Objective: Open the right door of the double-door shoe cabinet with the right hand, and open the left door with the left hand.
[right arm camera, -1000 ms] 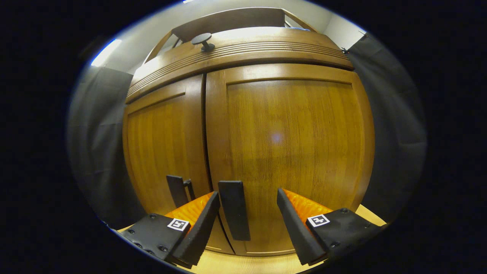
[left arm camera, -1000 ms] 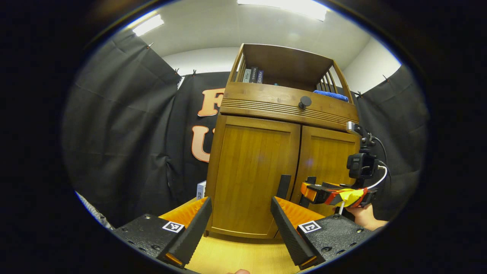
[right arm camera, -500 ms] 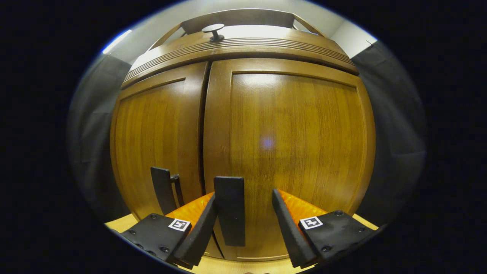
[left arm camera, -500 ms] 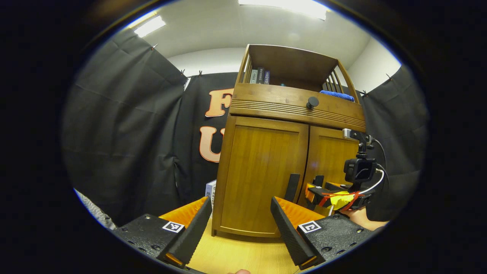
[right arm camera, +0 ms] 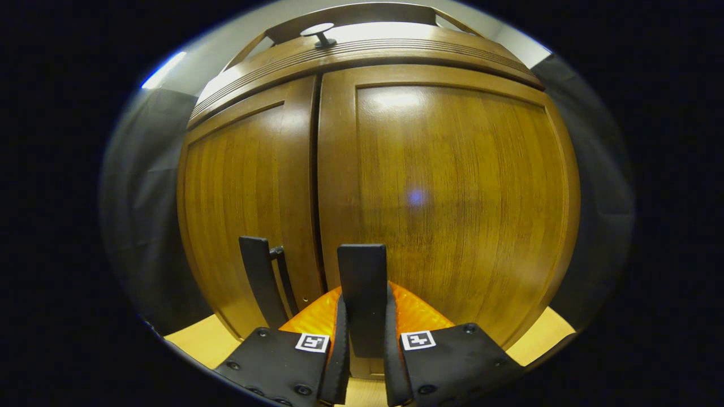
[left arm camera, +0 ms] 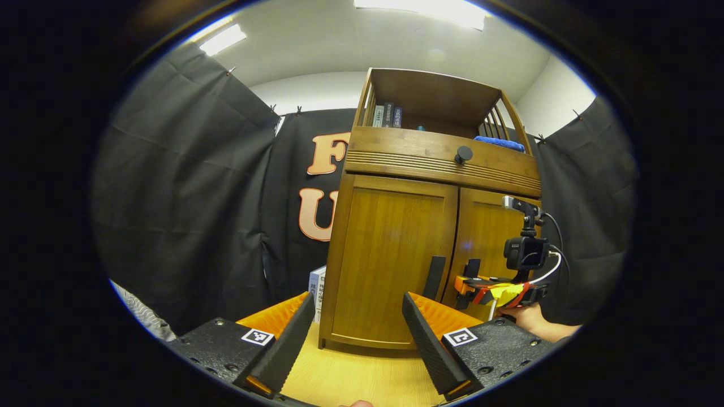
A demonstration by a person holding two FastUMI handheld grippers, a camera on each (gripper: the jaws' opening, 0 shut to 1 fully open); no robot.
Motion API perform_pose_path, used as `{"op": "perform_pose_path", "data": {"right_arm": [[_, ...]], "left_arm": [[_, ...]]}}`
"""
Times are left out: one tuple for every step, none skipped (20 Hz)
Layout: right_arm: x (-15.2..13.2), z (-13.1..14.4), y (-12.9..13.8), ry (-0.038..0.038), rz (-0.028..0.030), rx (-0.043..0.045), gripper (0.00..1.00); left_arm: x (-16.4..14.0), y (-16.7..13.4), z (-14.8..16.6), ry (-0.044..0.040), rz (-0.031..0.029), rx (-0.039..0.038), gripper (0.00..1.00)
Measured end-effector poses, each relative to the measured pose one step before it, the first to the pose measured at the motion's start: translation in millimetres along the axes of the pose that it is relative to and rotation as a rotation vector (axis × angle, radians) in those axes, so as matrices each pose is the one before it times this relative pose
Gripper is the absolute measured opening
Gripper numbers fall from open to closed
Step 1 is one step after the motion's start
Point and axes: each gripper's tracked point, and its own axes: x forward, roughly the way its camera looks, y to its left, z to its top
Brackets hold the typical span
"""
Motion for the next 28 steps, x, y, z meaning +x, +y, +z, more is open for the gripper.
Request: {"op": "perform_pose_path", "data": {"right_arm": [[0.74, -0.56, -0.02, 0.00666, -0.00007, -0.00831, 0.31], [-1.11, 0.47, -0.19, 0.00202, -0.00315, -0.00696, 0.29], [-1.76, 1.47, 0.19, -0.00222, 0.00031, -0.00388, 0.33], [-1.00, 1.61, 0.91, 0.00239, 0.00597, 0.00062, 0.33], [-2.38, 1.61, 1.33, 0.00040, 0.00865, 0.00723, 0.29], [-2.60, 2.03, 0.80, 0.00392, 0.00988, 0.00469, 0.29], [-4.08, 2.28, 0.43, 0.00110, 0.00890, 0.00197, 0.33], [-3.74, 2.51, 1.20, 0.00194, 0.00756, -0.00078, 0.29], [-3.74, 2.19, 0.63, -0.00124, 0.00985, 0.00010, 0.33], [-5.66, 1.82, -0.81, -0.00497, 0.00740, 0.00348, 0.29], [-5.93, 2.46, -0.05, -0.00812, 0.00585, 0.00680, 0.33], [-2.67, 3.23, -0.50, -0.00428, 0.00476, 0.00124, 0.33], [-4.49, 2.54, -1.60, -0.00169, 0.00378, -0.00257, 0.33], [-3.86, 2.07, -1.55, 0.00024, 0.00442, -0.00171, 0.33], [-0.91, 1.06, -1.27, -0.00198, 0.00681, -0.00061, 0.33], [0.44, 0.94, 0.71, -0.00161, 0.01241, 0.00012, 0.33], [-0.28, 1.86, 0.68, -0.00104, 0.01352, 0.00328, 0.29], [-2.25, 1.64, 1.00, -0.00012, 0.00851, 0.00487, 0.29], [-2.53, -0.12, 1.90, 0.00119, 0.00236, 0.00332, 0.33], [-1.77, 2.20, -0.91, -0.00117, -0.00215, -0.00001, 0.33], [0.17, 1.53, -1.52, -0.00287, -0.00501, -0.00281, 0.33], [0.04, 3.20, 0.01, -0.00626, -0.00443, -0.00242, 0.28], [-0.37, 1.91, -0.76, -0.00934, -0.00356, -0.00109, 0.33], [0.34, 1.94, -0.75, -0.00881, -0.00299, 0.00243, 0.33], [-0.77, 1.51, -0.63, -0.00547, -0.00345, 0.00438, 0.33], [-1.30, 0.05, -0.79, -0.00069, -0.00416, 0.00280, 0.28], [-0.93, 0.32, -0.83, 0.00241, -0.00442, 0.00085, 0.28], [-0.97, 0.93, -1.11, 0.00167, -0.00610, 0.00061, 0.33]], "left_arm": [[-1.71, 1.26, 0.71, 0.00022, 0.00100, 0.00073, 0.90], [-1.24, 0.50, 0.30, -0.00068, 0.00062, 0.00207, 0.90], [-0.89, 0.22, 1.78, -0.00218, 0.00097, 0.00348, 0.94], [-1.86, -0.29, 1.34, -0.00237, 0.00069, 0.00424, 0.90], [-2.17, 0.18, 1.03, -0.00200, 0.00059, 0.00363, 0.90], [-1.56, 0.15, 0.59, -0.00104, 0.00007, 0.00260, 0.90], [-0.93, -0.53, 0.36, -0.00112, -0.00085, 0.00174, 0.90], [-1.29, -0.57, -0.56, -0.00145, -0.00026, 0.00126, 0.94], [-1.30, -1.16, 0.38, -0.00062, -0.00116, 0.00035, 0.90], [0.17, -2.02, 0.00, 0.00076, -0.00197, -0.00040, 0.94], [-0.50, -1.70, 0.18, 0.00110, -0.00201, -0.00095, 0.94], [-0.43, -1.08, -1.33, 0.00191, -0.00254, -0.00083, 0.94], [-0.07, -2.22, -0.64, 0.00167, -0.00364, -0.00092, 0.94], [-0.74, -2.33, -0.25, 0.00039, -0.00473, -0.00103, 0.94], [0.08, -2.05, -0.56, 0.00000, -0.00364, -0.00118, 0.94], [1.47, -2.27, 0.24, -0.00030, -0.00399, -0.00167, 0.94], [1.43, -3.54, -0.76, 0.00105, -0.00656, -0.00164, 0.94], [0.68, -3.82, -1.58, 0.00203, -0.00764, -0.00135, 0.94], [2.24, -3.47, -0.75, 0.00075, -0.00619, -0.00037, 0.94], [1.19, -1.69, -0.70, -0.00118, -0.00371, -0.00045, 0.98], [1.76, -2.03, -0.77, -0.00136, -0.00267, -0.00049, 0.94], [1.00, -2.50, -1.54, -0.00150, -0.00304, 0.00004, 0.94], [0.36, -2.17, 0.24, -0.00244, -0.00211, 0.00098, 0.94], [0.78, -1.25, -1.90, -0.00266, -0.00196, 0.00291, 0.90], [3.22, -2.20, -1.06, -0.00095, -0.00253, 0.00512, 0.90], [1.28, -1.92, -0.88, -0.00060, -0.00272, 0.00477, 0.90], [1.15, -2.66, -0.97, -0.00116, -0.00491, 0.00498, 0.90], [2.10, -2.50, -0.04, -0.00322, -0.00522, 0.00441, 0.90]]}}
